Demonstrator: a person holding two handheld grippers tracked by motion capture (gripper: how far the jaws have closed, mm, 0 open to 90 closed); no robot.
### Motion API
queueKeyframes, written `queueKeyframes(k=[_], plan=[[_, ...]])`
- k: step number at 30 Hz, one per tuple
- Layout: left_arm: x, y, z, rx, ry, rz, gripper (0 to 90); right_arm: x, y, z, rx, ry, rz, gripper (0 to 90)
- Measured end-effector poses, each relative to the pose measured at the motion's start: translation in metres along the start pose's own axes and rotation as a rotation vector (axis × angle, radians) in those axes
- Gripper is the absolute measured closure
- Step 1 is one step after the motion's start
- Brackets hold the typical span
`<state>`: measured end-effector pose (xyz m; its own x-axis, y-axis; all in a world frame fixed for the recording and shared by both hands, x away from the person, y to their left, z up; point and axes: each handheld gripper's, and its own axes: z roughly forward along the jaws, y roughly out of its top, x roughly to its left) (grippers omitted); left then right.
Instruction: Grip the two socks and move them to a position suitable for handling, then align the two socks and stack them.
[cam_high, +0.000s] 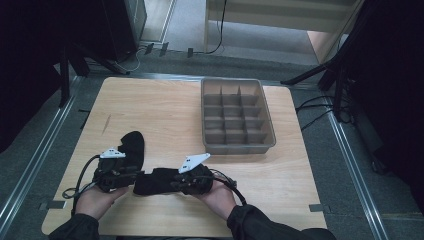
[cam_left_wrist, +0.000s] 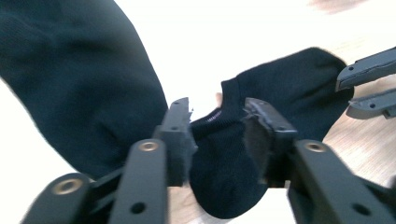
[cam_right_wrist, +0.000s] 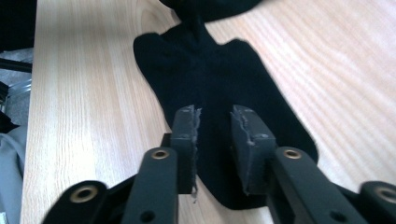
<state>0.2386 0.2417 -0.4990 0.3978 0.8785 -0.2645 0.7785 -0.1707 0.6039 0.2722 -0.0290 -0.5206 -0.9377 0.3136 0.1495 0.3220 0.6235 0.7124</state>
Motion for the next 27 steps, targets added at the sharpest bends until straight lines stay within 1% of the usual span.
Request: queueKeyframes(k=[2,4,5,6,8,10,11,13,14,15,17,18,19,20,23,25,27], plan=[[0.002,0.002,-0.003,-0.01,-0.007,-0.001,54.6,0.0,0.002,-0.002,-0.011,0.0,-0.008,66.5],[0.003,0.005,-0.006,-0.024,0.001,0.011,52.2,0.0,0.004,-0.003,-0.012,0.002,-0.016,65.8],[0.003,0.006,-0.007,-0.026,-0.003,0.015,51.3,-0.001,0.004,-0.003,-0.012,0.005,-0.018,65.5],[0.004,0.008,-0.008,-0.033,0.0,0.019,49.6,-0.001,0.004,-0.003,-0.012,0.001,-0.018,65.5],[0.006,0.011,-0.01,-0.043,0.0,0.028,46.9,-0.001,0.005,-0.003,-0.013,0.003,-0.01,62.7],[0.009,0.012,-0.012,-0.055,0.011,0.039,45.4,-0.002,0.006,-0.002,-0.004,-0.002,-0.014,60.5],[0.011,0.012,-0.013,-0.061,0.009,0.038,45.2,-0.002,0.007,-0.003,0.0,-0.006,-0.012,60.5],[0.016,0.013,-0.014,-0.066,0.009,0.028,44.4,-0.004,0.009,-0.004,0.002,-0.007,-0.022,60.6],[0.018,0.013,-0.015,-0.063,0.013,0.028,43.8,-0.006,0.012,-0.005,0.014,-0.008,-0.031,60.5],[0.019,0.013,-0.015,-0.057,0.019,0.029,43.7,-0.007,0.014,-0.006,0.014,-0.01,-0.044,60.5],[0.022,0.013,-0.016,-0.053,0.034,0.036,43.2,-0.008,0.017,-0.008,0.006,-0.017,-0.053,60.5],[0.023,0.013,-0.017,-0.061,0.035,0.033,43.2,-0.009,0.02,-0.009,0.004,-0.011,-0.048,60.5],[0.026,0.013,-0.019,-0.068,0.026,0.024,43.1,-0.01,0.022,-0.009,0.0,-0.013,-0.047,60.3],[0.028,0.012,-0.019,-0.064,0.022,0.023,42.4,-0.011,0.024,-0.009,0.0,-0.01,-0.043,60.3],[0.031,0.011,-0.02,-0.056,0.027,0.017,42.1,-0.014,0.029,-0.005,0.006,-0.013,-0.046,60.2],[0.033,0.012,-0.022,-0.06,0.02,0.017,42.1,-0.016,0.033,-0.003,0.009,-0.018,-0.049,60.2],[0.035,0.013,-0.024,-0.07,0.026,0.024,42.0,-0.018,0.037,-0.001,0.008,-0.014,-0.041,60.3]])
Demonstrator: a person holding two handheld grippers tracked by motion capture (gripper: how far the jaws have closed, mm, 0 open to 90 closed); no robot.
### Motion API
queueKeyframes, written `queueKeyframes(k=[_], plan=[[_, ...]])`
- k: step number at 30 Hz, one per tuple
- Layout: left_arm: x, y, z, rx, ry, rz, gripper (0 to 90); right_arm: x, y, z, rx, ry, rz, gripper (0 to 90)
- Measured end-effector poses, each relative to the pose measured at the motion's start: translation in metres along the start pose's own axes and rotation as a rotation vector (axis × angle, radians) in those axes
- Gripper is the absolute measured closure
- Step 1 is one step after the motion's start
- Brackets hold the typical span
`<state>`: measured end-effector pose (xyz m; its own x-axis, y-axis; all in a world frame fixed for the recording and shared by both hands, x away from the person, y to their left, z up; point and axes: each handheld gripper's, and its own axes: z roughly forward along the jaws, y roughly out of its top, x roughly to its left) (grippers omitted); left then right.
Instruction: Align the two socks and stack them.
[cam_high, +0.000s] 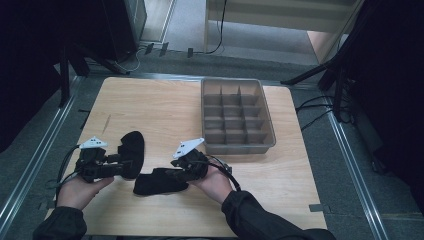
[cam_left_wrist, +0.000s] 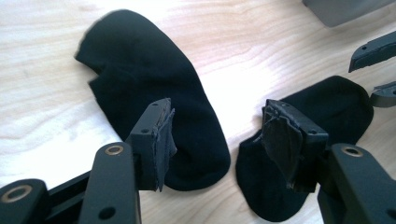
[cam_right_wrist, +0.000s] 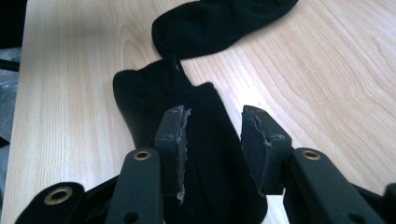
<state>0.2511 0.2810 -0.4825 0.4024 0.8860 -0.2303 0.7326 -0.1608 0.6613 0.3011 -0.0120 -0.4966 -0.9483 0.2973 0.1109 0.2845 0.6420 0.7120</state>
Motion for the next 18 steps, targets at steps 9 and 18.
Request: queueKeyframes(k=[9,18], plan=[[0.016,0.001,-0.008,-0.021,-0.002,-0.035,42.5,-0.001,0.022,0.01,0.002,0.002,-0.018,63.6],[0.035,-0.005,-0.023,-0.048,0.016,-0.083,43.0,0.008,0.049,0.034,0.011,0.019,-0.051,66.7]])
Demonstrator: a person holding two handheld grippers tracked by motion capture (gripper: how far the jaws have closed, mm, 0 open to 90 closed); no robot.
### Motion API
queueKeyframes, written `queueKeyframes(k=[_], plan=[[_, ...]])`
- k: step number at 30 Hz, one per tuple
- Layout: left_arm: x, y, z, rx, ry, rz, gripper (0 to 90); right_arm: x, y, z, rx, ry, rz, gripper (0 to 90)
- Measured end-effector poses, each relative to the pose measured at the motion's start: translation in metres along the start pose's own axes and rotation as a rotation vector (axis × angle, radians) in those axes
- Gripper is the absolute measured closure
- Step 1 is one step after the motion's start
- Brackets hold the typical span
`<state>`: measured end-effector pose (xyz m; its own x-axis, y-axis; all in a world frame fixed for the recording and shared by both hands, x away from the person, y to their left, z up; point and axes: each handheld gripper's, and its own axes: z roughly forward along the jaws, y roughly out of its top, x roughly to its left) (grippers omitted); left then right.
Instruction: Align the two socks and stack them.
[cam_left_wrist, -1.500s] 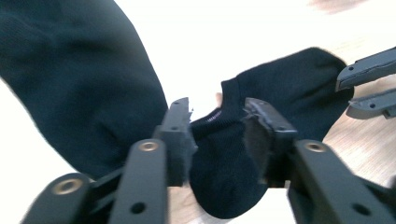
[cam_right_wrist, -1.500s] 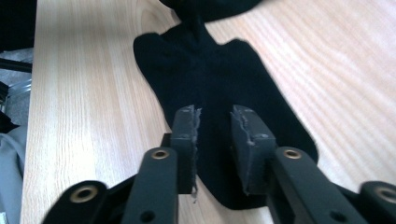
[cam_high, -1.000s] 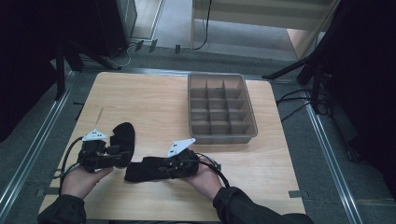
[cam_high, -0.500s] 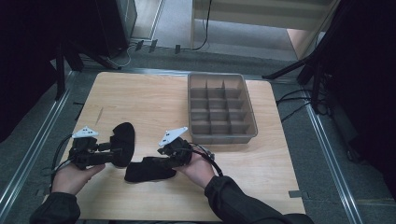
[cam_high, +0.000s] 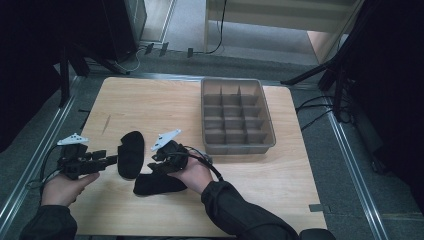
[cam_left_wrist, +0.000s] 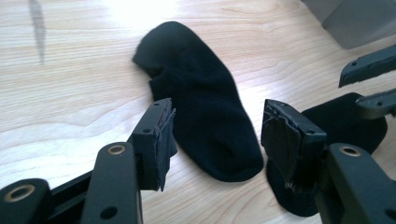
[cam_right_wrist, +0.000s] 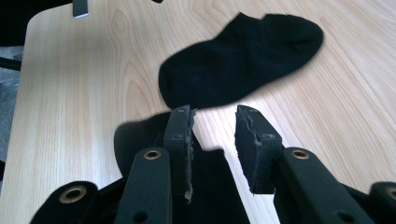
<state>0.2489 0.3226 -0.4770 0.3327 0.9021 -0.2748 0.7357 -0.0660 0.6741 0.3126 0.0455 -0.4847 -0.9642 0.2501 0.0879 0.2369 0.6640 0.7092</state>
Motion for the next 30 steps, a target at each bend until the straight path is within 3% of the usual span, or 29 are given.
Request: queueKeyframes(k=[8,11,20,23,30], plan=[[0.011,-0.003,-0.008,-0.02,0.008,-0.027,42.9,0.014,0.022,0.03,0.023,0.031,-0.042,67.4],[0.016,-0.003,-0.007,-0.006,-0.019,-0.043,42.5,0.019,0.029,0.041,0.034,0.042,-0.046,67.4],[0.021,-0.005,-0.008,0.003,-0.011,-0.047,42.5,0.026,0.032,0.072,0.082,0.067,-0.052,67.3],[0.023,-0.005,-0.009,-0.003,-0.016,-0.06,42.5,0.028,0.033,0.081,0.097,0.063,-0.055,62.5],[0.025,-0.006,-0.012,-0.011,-0.006,-0.069,42.4,0.031,0.028,0.095,0.142,0.015,-0.069,62.6]])
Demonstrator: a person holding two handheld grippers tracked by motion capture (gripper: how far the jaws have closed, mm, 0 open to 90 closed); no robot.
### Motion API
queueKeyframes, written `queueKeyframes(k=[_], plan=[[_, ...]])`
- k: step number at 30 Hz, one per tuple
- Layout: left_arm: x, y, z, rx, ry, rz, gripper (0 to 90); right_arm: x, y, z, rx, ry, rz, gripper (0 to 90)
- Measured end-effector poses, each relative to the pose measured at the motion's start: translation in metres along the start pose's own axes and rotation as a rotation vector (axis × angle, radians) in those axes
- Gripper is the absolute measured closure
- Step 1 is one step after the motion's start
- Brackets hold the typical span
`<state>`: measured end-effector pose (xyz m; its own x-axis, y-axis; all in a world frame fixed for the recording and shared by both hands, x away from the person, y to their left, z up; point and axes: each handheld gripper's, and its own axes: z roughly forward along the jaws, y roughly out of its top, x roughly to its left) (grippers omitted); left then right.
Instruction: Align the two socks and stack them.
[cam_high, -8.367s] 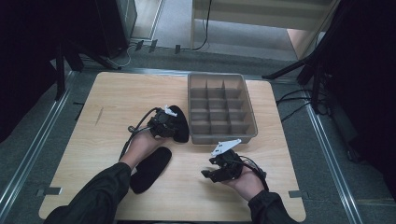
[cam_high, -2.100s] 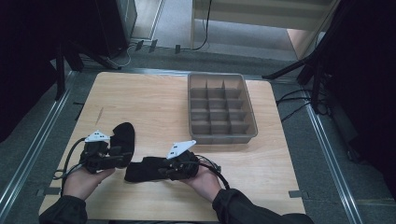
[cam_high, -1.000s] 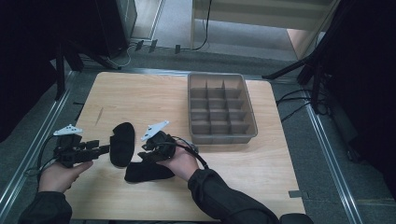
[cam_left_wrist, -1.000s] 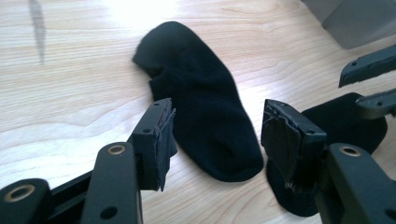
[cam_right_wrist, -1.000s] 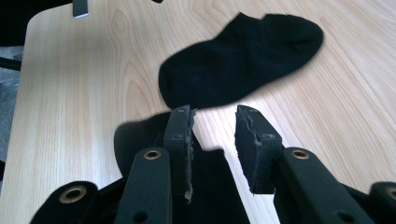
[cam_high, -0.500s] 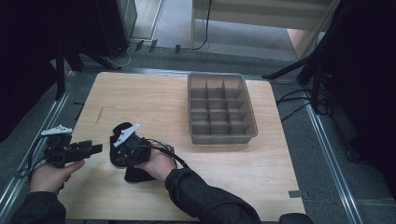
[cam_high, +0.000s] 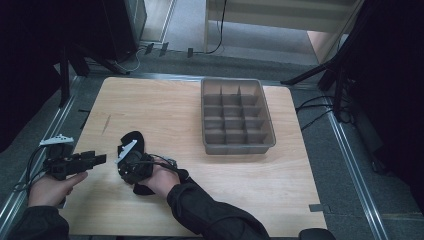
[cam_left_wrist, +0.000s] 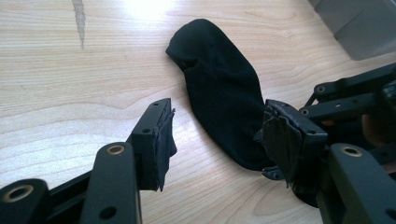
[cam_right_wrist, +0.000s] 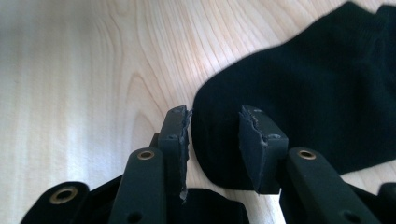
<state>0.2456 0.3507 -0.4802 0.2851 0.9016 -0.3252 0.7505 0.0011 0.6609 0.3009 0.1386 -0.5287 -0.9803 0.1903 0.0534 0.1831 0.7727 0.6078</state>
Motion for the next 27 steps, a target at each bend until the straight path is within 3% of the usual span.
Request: queueKeyframes(k=[10,14,22,27], plan=[[0.003,-0.001,-0.002,-0.012,0.013,-0.012,42.5,0.002,-0.003,0.002,0.009,-0.077,-0.03,81.5],[0.003,-0.001,-0.002,-0.006,0.024,-0.007,42.6,-0.005,0.001,0.0,0.027,-0.051,0.006,84.4],[0.002,-0.001,-0.002,-0.006,0.031,0.005,42.7,-0.014,0.03,-0.041,-0.015,-0.073,-0.022,84.7],[0.001,-0.002,-0.003,-0.009,0.033,0.007,42.7,-0.017,0.048,-0.072,-0.049,-0.091,-0.015,84.7]])
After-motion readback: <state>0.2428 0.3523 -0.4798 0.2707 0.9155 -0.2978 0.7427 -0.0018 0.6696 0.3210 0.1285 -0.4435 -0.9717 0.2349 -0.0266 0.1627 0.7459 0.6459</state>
